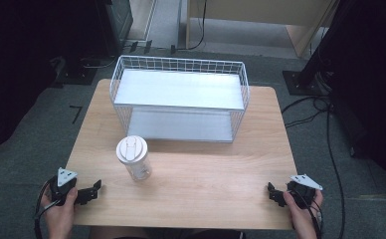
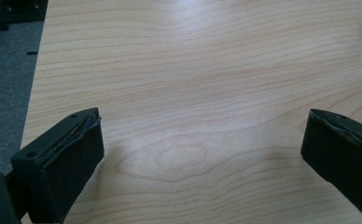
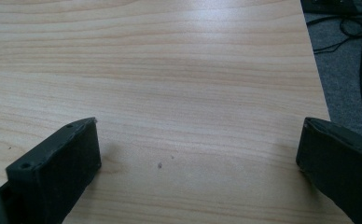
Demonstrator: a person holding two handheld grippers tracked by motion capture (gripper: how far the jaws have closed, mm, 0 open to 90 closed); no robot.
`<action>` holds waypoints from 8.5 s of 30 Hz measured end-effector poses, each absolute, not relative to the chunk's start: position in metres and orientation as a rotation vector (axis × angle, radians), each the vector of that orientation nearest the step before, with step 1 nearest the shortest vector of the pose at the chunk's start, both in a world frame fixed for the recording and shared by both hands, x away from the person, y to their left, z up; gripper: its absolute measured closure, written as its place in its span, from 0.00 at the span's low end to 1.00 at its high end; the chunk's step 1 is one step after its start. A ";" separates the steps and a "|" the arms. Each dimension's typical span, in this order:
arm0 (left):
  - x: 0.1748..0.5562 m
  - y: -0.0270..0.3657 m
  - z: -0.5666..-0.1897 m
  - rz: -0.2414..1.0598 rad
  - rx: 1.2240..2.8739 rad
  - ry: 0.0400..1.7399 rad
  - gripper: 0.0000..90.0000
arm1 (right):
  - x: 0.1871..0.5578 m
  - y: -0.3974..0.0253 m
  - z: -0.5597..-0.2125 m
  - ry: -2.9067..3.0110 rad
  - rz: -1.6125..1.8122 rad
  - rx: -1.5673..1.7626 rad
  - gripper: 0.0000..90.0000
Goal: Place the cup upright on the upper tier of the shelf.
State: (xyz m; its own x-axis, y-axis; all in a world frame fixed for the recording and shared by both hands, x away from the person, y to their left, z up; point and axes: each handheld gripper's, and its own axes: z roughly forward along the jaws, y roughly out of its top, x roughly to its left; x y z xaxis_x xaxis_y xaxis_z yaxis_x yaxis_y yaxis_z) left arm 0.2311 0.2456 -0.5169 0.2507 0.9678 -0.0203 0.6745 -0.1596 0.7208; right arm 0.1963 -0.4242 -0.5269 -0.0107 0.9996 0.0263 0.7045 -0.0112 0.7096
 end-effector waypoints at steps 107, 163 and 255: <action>0.255 0.102 -0.424 0.662 1.597 0.875 0.17 | 0.196 -0.423 -0.527 1.805 0.780 1.738 0.00; 0.390 0.040 -0.289 0.916 1.374 0.800 0.17 | 0.196 -0.423 -0.527 1.821 0.791 1.723 0.00; 0.218 0.177 -0.480 0.852 1.565 1.046 0.00 | 0.196 -0.421 -0.527 1.838 0.791 1.713 0.00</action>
State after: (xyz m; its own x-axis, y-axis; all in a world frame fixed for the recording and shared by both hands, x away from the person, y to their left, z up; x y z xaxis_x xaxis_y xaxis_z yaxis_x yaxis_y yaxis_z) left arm 0.2180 0.1770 -0.4798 0.3704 0.9287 0.0154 0.2029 -0.0971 0.9744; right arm 0.1959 -0.4214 -0.5269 -0.0813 0.9963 0.0270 0.7043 0.0383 0.7088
